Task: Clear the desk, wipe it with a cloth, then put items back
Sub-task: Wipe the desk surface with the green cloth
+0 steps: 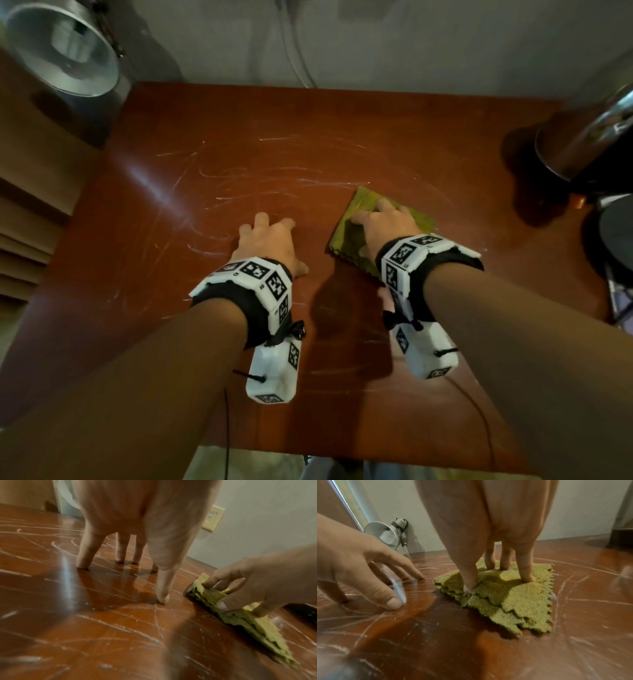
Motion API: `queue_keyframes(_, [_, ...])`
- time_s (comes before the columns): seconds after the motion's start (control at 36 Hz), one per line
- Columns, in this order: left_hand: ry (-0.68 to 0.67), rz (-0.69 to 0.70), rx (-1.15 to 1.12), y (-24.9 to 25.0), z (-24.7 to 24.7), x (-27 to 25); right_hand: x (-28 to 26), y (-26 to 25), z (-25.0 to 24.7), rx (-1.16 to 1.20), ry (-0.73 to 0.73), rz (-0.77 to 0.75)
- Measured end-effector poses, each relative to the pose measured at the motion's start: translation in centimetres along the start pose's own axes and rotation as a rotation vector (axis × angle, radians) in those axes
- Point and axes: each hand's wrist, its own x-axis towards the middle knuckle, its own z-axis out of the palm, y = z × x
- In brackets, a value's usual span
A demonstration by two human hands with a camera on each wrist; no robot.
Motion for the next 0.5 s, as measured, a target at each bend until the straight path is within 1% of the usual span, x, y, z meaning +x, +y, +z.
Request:
queue_keyframes(0.14, [-0.011,0.006,-0.010,-0.3,0.3,0.5,0.1,-0.6,0.2,0.058,0.051,0.027])
queue_keyframes(0.28, [-0.067,0.022,0.042,-0.4,0.3,0.9,0.2,-0.7,0.3,0.030,0.043,0.036])
queue_keyframes(0.36, [-0.074,0.045,0.095,-0.2,0.1,0.8,-0.8,-0.7,1.1,0.020,0.039,0.044])
queue_keyframes(0.5, [-0.066,0.055,0.119,-0.3,0.1,0.8,-2.7,-0.9,2.1,0.030,-0.033,0.065])
